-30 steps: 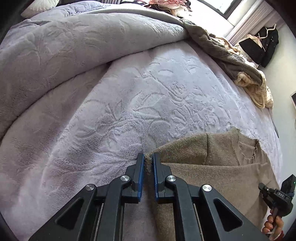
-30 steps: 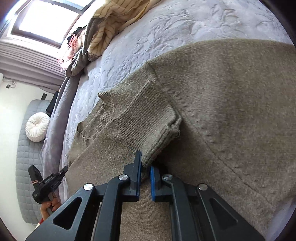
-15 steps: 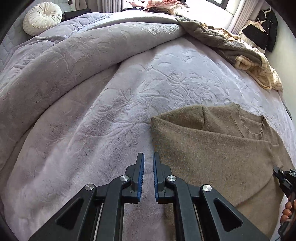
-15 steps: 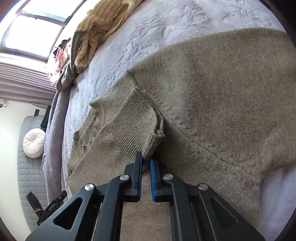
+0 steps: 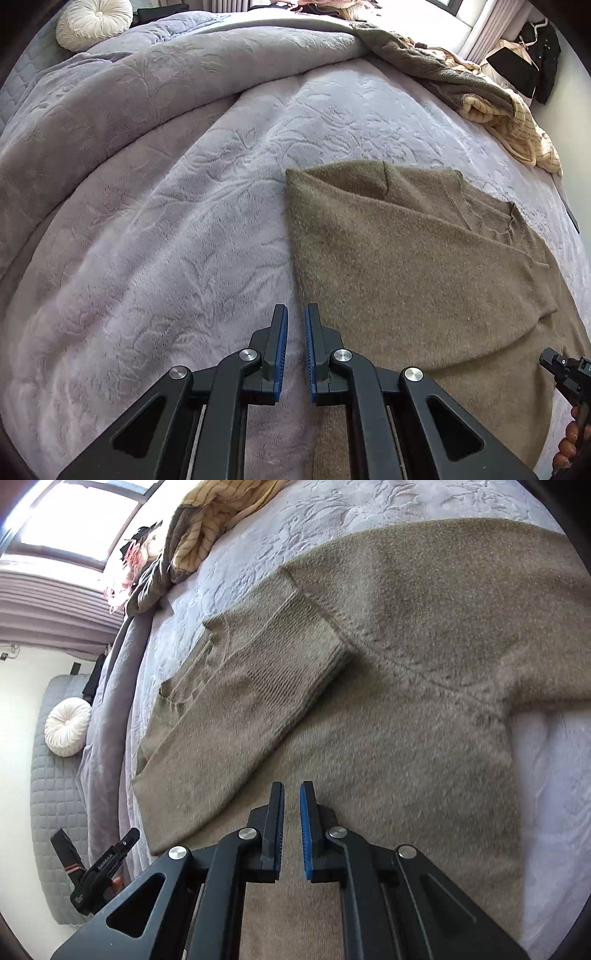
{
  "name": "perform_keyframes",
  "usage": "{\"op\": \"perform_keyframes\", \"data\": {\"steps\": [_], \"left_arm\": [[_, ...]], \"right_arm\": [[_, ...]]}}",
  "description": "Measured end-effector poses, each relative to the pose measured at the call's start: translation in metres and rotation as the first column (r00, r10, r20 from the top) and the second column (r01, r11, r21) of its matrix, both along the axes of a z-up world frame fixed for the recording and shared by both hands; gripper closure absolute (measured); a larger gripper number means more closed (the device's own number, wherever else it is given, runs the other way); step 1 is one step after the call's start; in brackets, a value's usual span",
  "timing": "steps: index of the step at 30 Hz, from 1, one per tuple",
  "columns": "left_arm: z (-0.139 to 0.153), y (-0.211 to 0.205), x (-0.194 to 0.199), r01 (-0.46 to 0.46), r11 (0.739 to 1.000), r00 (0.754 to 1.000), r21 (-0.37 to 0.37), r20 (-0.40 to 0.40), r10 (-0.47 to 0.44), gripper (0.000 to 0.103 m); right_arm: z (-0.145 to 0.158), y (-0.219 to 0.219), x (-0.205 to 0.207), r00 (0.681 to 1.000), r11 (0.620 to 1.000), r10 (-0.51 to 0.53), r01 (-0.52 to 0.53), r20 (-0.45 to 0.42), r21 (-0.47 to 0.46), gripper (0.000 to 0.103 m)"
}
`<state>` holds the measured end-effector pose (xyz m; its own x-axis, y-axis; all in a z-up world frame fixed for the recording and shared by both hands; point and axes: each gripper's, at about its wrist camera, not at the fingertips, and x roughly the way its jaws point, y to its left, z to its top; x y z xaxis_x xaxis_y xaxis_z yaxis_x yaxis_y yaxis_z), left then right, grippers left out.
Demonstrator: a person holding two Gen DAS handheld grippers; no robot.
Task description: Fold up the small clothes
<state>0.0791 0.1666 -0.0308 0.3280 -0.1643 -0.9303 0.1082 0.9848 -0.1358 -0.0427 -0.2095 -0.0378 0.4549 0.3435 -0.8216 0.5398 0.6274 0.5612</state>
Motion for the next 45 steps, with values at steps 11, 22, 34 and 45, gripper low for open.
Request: {"op": "perform_keyframes", "data": {"steps": [11,22,34,45], "left_arm": [[0.000,-0.011,-0.039,0.008,0.999,1.000,0.052,-0.018,-0.007,0.002],[0.019,-0.057,-0.065,0.100,0.995,0.994,0.007,-0.038,-0.100,0.002],[0.017,-0.200,-0.078,0.275,0.958,0.959,-0.078,-0.046,-0.279,0.002],[0.023,-0.295,-0.051,0.315,0.948,0.946,-0.034,0.087,-0.312,0.002]], "right_arm": [[0.010,0.045,-0.026,0.985,0.985,0.170,-0.171,-0.023,-0.033,0.062],[0.015,0.036,-0.049,0.983,0.983,0.181,-0.181,-0.016,-0.022,0.057],[0.026,-0.086,-0.106,0.993,0.993,-0.111,0.112,0.032,-0.045,0.057],[0.026,-0.223,-0.191,0.850,0.853,-0.520,0.521,0.082,0.000,0.056]]}}
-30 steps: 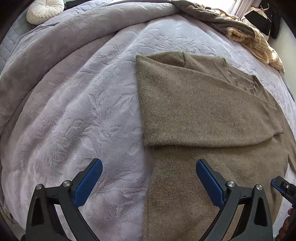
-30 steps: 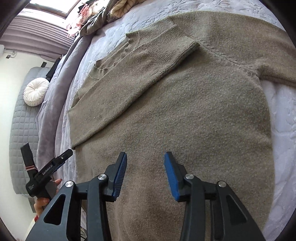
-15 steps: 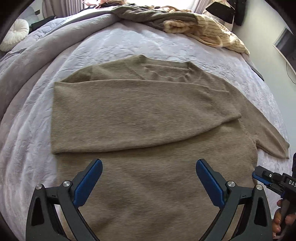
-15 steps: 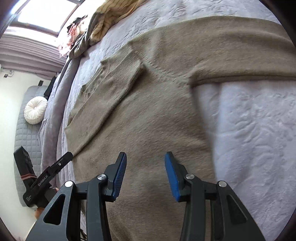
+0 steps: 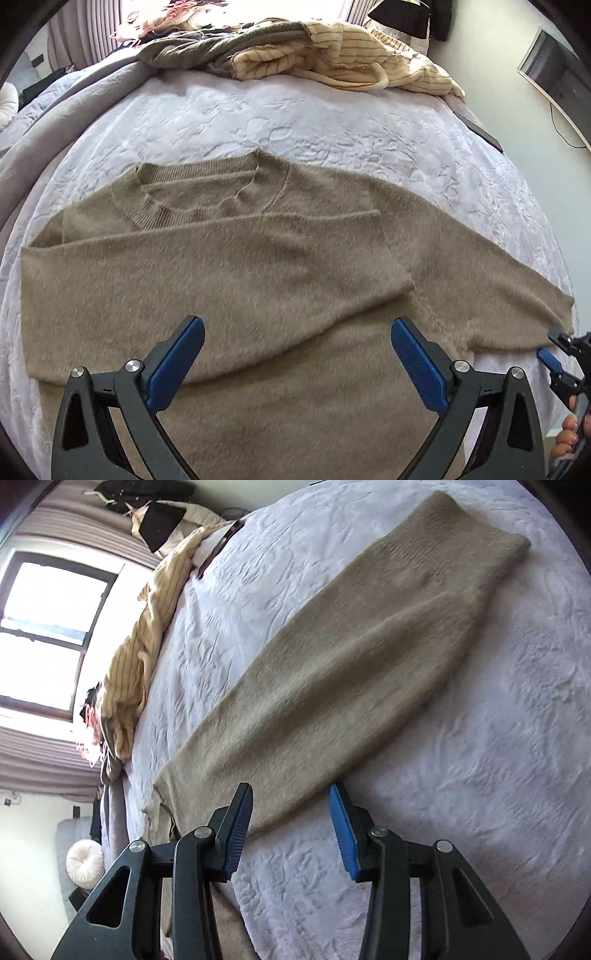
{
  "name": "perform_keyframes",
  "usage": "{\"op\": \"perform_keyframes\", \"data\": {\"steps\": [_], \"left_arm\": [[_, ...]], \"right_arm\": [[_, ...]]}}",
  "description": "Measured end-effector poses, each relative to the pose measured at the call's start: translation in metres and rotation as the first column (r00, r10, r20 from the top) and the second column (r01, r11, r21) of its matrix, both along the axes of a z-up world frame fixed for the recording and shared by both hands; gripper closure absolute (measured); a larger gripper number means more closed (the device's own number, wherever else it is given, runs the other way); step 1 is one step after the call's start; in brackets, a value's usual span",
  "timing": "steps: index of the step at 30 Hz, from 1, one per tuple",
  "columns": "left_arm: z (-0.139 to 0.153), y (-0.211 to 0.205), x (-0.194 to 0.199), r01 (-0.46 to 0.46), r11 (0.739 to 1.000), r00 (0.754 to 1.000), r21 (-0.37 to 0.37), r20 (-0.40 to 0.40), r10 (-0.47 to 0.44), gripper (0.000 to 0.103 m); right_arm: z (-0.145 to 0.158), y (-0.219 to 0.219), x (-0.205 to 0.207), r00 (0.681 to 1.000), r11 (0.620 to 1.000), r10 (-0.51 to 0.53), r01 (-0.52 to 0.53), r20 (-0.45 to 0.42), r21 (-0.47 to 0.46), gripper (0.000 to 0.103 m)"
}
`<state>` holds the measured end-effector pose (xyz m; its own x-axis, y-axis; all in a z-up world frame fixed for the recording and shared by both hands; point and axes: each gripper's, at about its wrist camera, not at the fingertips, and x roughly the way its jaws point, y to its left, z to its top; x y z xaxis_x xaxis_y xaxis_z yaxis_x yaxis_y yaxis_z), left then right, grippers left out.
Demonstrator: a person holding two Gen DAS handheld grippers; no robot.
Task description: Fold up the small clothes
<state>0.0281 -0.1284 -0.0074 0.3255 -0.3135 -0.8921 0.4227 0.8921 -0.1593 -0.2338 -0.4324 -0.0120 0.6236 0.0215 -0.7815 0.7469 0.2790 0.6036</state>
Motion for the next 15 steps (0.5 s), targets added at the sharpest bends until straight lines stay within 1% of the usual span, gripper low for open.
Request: {"op": "perform_keyframes", "data": {"steps": [3,5,7,8,9,11,13,15], "left_arm": [[-0.018,-0.027,0.015,0.010,0.998,1.000,0.059,0.023,-0.011,0.002],[-0.032,-0.043,0.019,0.039,0.994,0.999,0.103,0.004,-0.040,0.002],[-0.042,-0.052,0.013,0.087,0.990,0.996,0.113,-0.035,-0.084,0.002],[-0.044,-0.057,0.007,0.111,0.986,0.994,0.124,-0.035,-0.108,0.002],[-0.042,-0.060,-0.001,0.138,0.981,0.990,0.137,-0.018,-0.137,0.002],[-0.037,-0.063,-0.014,0.177,0.974,0.984,0.140,-0.005,-0.178,0.002],[-0.032,-0.061,-0.021,0.190,0.975,0.982,0.117,-0.030,-0.187,0.002],[-0.030,-0.056,-0.023,0.186,0.978,0.981,0.091,-0.071,-0.180,0.002]], "right_arm": [[-0.001,-0.011,-0.010,0.999,0.999,-0.033,0.033,0.013,0.004,0.056],[-0.001,-0.016,-0.015,0.999,0.999,-0.043,0.043,0.021,0.007,0.056],[-0.002,-0.021,-0.019,0.998,0.999,-0.048,0.048,0.032,0.011,0.056],[-0.002,-0.022,-0.020,0.998,0.999,-0.051,0.051,0.038,0.011,0.056],[-0.001,-0.024,-0.023,0.997,0.998,-0.056,0.055,0.045,0.010,0.056],[-0.002,-0.029,-0.029,0.995,0.997,-0.073,0.072,0.064,0.013,0.056],[-0.004,-0.035,-0.034,0.990,0.994,-0.106,0.104,0.094,0.027,0.054],[-0.007,-0.040,-0.041,0.981,0.988,-0.150,0.145,0.123,0.052,0.053]]}}
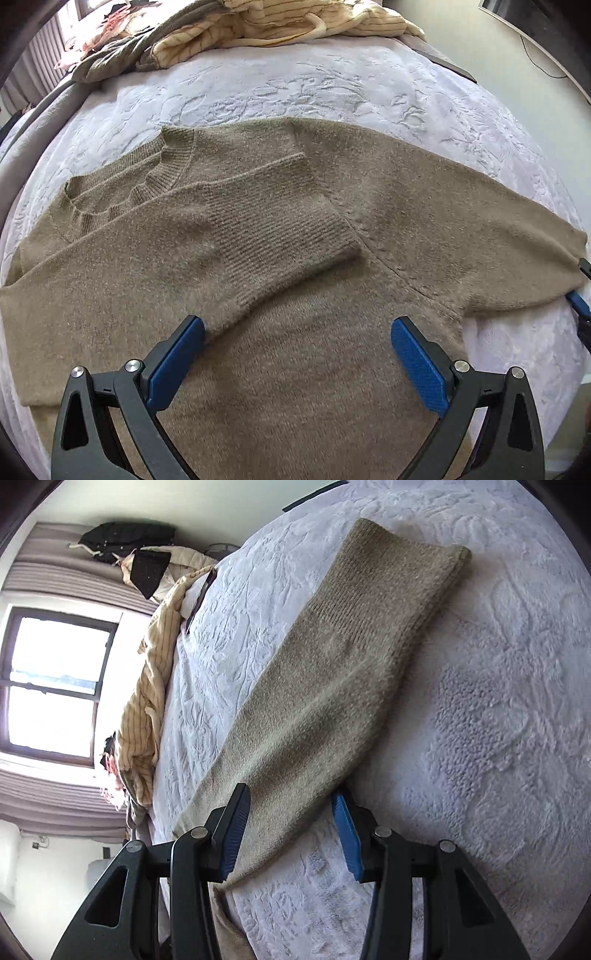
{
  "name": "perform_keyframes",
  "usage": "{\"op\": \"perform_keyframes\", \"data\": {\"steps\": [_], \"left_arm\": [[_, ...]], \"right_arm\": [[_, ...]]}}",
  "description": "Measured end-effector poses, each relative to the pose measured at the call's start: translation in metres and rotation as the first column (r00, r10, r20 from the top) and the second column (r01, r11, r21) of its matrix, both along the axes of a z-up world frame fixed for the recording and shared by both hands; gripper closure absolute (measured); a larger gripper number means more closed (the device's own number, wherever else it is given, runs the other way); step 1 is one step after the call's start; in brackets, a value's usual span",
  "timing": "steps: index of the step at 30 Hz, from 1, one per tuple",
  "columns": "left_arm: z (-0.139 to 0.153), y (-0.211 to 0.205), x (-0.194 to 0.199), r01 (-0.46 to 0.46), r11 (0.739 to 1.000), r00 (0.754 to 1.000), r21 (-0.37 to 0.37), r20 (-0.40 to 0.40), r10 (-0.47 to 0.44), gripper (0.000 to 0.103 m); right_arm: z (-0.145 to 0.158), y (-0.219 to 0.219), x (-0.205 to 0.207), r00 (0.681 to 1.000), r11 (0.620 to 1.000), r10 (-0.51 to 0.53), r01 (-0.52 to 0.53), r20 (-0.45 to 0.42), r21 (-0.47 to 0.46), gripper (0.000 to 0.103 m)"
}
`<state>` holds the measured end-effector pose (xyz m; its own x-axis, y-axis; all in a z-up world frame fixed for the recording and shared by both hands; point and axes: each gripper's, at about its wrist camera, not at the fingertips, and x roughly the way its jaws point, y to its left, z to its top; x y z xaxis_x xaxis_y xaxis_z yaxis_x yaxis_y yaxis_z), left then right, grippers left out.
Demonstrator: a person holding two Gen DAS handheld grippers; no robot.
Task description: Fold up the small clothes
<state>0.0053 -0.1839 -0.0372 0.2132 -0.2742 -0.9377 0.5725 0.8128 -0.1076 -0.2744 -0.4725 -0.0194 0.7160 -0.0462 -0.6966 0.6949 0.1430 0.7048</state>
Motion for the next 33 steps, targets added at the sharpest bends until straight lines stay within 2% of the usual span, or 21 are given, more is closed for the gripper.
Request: {"op": "perform_keyframes", "data": {"steps": [4,9,12,14,15,17,19,24,27,30,33], "left_arm": [[0.001,0.008,0.003,-0.024,1.000,0.997,-0.020,-0.069,0.022,0.002],[0.015,0.023,-0.002,-0.064,0.996,0.996,-0.062,-0.065,0.060,0.002],[0.022,0.030,-0.006,-0.073,0.995,0.997,-0.066,-0.032,0.071,0.002],[0.026,0.037,-0.007,-0.084,0.994,0.996,-0.069,-0.015,0.083,0.002],[0.028,0.041,-0.008,-0.091,0.993,0.996,-0.074,-0.011,0.090,0.002],[0.031,0.050,-0.005,-0.104,0.991,0.995,-0.081,-0.007,0.104,0.002],[0.031,0.058,-0.002,-0.119,0.989,0.993,-0.087,-0.009,0.118,0.002],[0.030,0.085,0.011,-0.174,0.981,0.985,-0.085,-0.027,0.172,0.002],[0.036,0.106,0.019,-0.206,0.975,0.978,-0.083,0.007,0.208,0.002],[0.041,0.130,0.025,-0.238,0.968,0.970,-0.080,0.033,0.242,0.002],[0.044,0.159,0.030,-0.281,0.956,0.957,-0.079,0.054,0.286,0.002]], "right_arm": [[-0.005,-0.005,-0.001,0.999,0.999,-0.027,0.026,0.040,0.020,0.053],[-0.006,-0.011,0.006,0.998,1.000,-0.021,0.021,0.059,0.010,0.053],[-0.011,-0.017,0.007,0.994,0.997,-0.064,0.060,0.088,0.052,0.054],[-0.019,-0.021,0.005,0.986,0.987,-0.115,0.100,0.121,0.124,0.078],[-0.024,-0.022,0.006,0.981,0.979,-0.137,0.111,0.141,0.174,0.098],[-0.031,-0.021,0.006,0.966,0.962,-0.172,0.123,0.194,0.244,0.097],[-0.025,-0.018,0.012,0.957,0.962,-0.172,0.112,0.235,0.249,0.098],[0.020,-0.006,0.068,0.964,0.994,0.022,-0.049,0.265,0.094,0.098],[0.050,0.015,0.117,0.947,0.984,0.175,-0.178,0.270,-0.016,0.098],[0.078,0.054,0.173,0.894,0.929,0.367,-0.341,0.256,-0.142,0.098],[0.093,0.106,0.226,0.808,0.836,0.544,-0.498,0.226,-0.233,0.097]]}}
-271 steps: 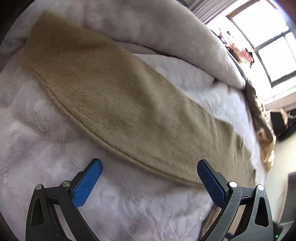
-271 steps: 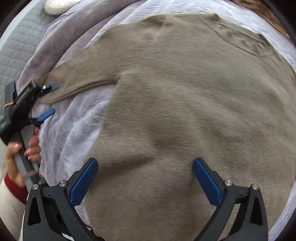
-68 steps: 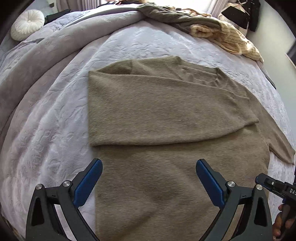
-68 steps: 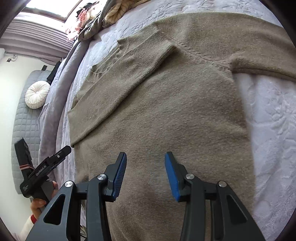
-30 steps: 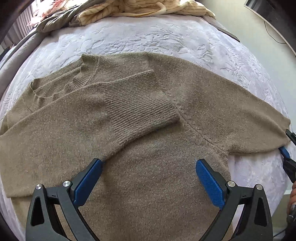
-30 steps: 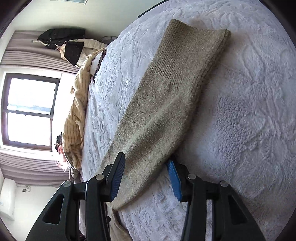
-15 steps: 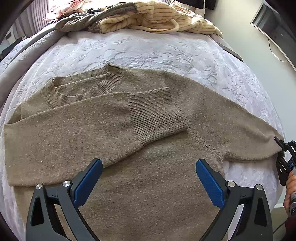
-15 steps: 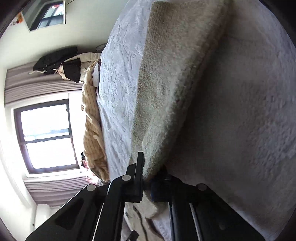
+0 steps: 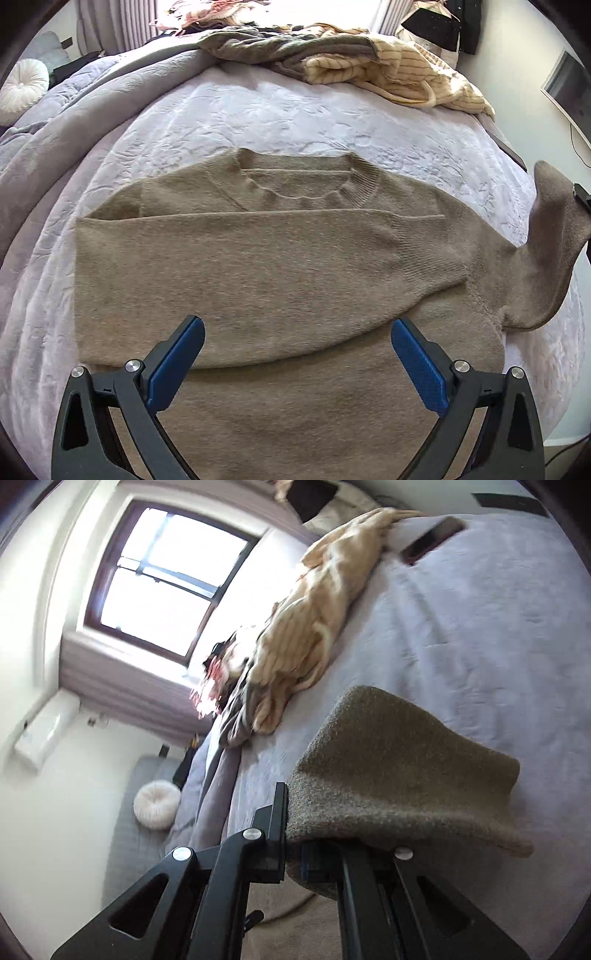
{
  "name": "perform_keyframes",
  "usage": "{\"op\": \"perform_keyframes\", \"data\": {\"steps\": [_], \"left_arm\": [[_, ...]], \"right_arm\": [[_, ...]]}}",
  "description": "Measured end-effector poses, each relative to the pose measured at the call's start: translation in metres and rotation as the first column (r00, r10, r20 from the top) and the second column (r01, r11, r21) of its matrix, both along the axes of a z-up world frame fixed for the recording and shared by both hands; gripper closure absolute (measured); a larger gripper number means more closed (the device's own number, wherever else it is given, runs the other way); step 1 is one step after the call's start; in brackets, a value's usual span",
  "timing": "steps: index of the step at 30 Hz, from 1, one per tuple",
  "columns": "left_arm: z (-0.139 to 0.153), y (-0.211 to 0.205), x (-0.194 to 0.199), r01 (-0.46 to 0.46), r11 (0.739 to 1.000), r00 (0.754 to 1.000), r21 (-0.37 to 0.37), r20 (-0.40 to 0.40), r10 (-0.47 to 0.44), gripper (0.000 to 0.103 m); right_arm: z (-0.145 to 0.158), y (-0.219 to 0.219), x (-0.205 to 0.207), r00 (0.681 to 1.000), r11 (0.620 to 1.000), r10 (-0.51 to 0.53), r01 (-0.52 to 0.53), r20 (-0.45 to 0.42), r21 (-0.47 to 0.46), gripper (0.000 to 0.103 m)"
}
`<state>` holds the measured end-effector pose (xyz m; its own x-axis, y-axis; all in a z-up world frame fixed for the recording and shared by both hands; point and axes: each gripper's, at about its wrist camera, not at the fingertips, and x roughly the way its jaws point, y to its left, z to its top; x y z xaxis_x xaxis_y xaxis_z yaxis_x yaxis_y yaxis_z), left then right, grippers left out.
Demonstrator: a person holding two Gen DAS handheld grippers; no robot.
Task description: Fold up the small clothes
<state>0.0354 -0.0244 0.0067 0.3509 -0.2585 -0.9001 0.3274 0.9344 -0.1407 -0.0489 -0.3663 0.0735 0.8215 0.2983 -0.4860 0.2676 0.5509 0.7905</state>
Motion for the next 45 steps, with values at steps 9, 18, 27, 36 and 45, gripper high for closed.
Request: {"op": "perform_keyframes", "data": {"steps": [9,18,27,36,45], "left_arm": [[-0.014,0.070,0.006,-0.139,0.990,0.990,0.001,-0.027,0.139,0.002],[-0.033,0.092,-0.004,-0.146,0.988,0.986,-0.045,-0.088,0.141,0.002],[-0.033,0.123,-0.002,-0.169,0.974,0.981,-0.151,-0.125,0.151,0.002],[-0.032,0.138,0.006,-0.172,0.956,0.978,-0.238,-0.156,0.137,0.002],[-0.047,0.108,0.030,-0.165,0.914,0.965,-0.372,-0.254,0.071,0.002]], "right_arm": [[-0.063,0.174,0.106,0.874,0.877,0.431,-0.464,-0.223,-0.126,0.094],[-0.124,0.158,0.088,0.910,0.967,0.254,-0.229,-0.328,0.115,0.059],[-0.096,0.153,0.126,0.936,0.973,0.229,-0.216,-0.267,0.077,0.095],[-0.106,0.310,0.178,0.676,0.669,0.608,-0.719,-0.416,-0.189,0.091],[-0.103,0.275,0.129,0.696,0.727,0.551,-0.672,-0.461,-0.145,0.060]]}}
